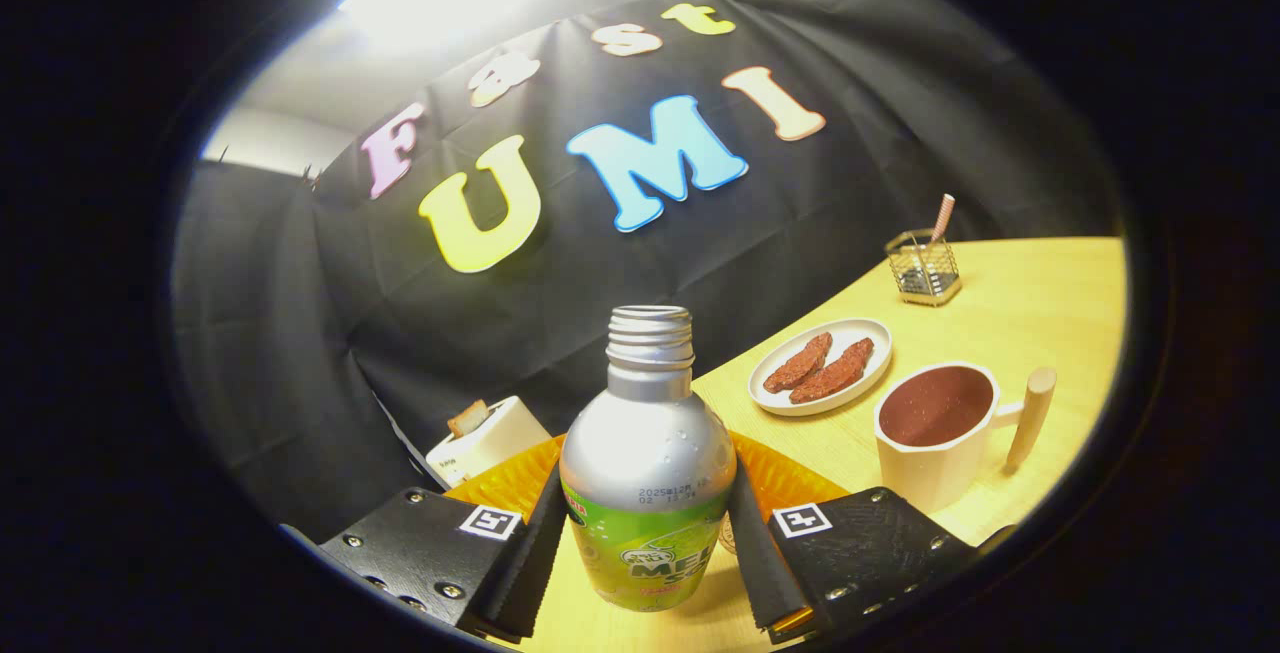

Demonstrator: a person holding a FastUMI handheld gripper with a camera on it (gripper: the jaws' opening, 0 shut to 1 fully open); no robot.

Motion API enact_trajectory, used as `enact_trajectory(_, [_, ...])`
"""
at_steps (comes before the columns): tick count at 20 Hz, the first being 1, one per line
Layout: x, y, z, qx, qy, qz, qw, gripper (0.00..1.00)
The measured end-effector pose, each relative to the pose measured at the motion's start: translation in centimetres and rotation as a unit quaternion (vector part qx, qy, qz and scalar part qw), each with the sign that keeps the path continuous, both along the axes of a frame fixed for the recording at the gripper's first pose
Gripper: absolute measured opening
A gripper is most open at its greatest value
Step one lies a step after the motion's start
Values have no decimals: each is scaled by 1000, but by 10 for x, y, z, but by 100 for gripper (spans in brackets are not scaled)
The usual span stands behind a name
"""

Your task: Take the bottle from table, then pour the juice into the cup, finally place the bottle on the coaster

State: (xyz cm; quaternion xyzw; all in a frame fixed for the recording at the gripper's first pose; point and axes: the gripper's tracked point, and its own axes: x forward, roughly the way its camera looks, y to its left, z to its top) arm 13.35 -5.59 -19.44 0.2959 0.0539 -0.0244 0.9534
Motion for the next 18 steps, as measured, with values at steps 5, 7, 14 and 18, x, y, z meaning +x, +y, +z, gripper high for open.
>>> enact_trajectory(5, [7,-1,7,118,-24,-8,993,77])
enact_trajectory(7, [12,1,4,157,-27,-13,987,77])
enact_trajectory(14, [21,3,-5,258,-37,-22,965,76])
enact_trajectory(18, [23,-4,-6,294,-46,-30,954,76])
